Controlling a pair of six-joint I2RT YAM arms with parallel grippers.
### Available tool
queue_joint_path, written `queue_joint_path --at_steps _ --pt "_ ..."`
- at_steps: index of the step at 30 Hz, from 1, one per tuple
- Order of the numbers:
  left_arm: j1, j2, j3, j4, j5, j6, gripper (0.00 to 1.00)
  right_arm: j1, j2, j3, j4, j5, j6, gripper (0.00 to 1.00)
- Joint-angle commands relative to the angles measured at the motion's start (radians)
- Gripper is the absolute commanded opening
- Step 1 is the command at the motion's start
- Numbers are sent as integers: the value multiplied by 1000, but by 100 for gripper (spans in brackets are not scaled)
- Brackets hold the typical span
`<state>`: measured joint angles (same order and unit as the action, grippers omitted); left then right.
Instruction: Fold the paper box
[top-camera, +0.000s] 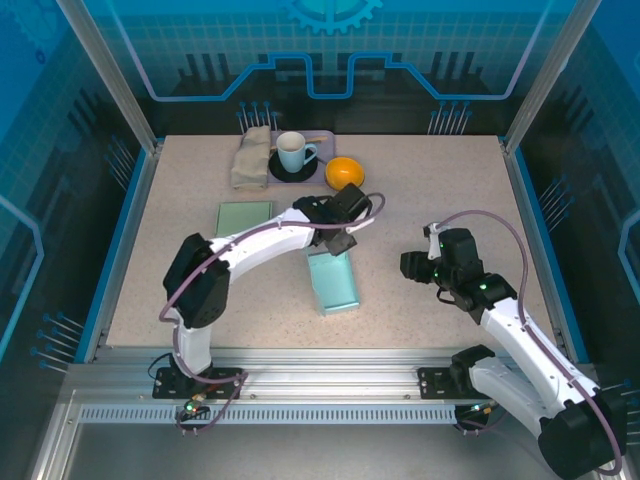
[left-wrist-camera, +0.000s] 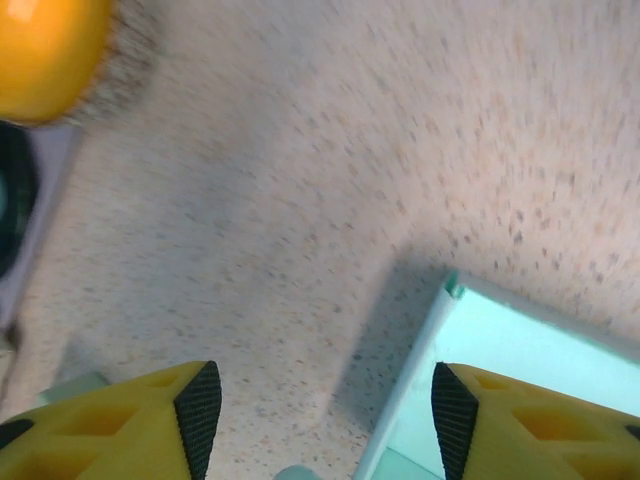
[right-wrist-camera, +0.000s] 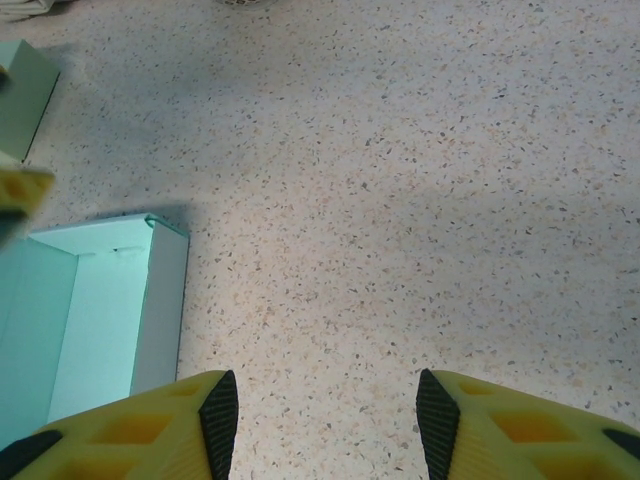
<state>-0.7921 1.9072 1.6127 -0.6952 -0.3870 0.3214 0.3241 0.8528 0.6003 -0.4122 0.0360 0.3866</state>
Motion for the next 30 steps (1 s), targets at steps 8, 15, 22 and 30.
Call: queue_joint_path --at_steps 8,15,22,30 --pt "-23 -196 70 -425 -242 -818 72 0 3 64 -34 -36 -39 53" --pt "-62 -322 -132 -373 -165 -988 79 24 22 94 -42 -65 -52 53" --pt "-69 -271 -163 -295 -127 -947 43 58 45 128 -75 -79 -82 53" --pt "-32 -178 32 -281 -90 -392 0 58 50 164 -85 -114 -167 52"
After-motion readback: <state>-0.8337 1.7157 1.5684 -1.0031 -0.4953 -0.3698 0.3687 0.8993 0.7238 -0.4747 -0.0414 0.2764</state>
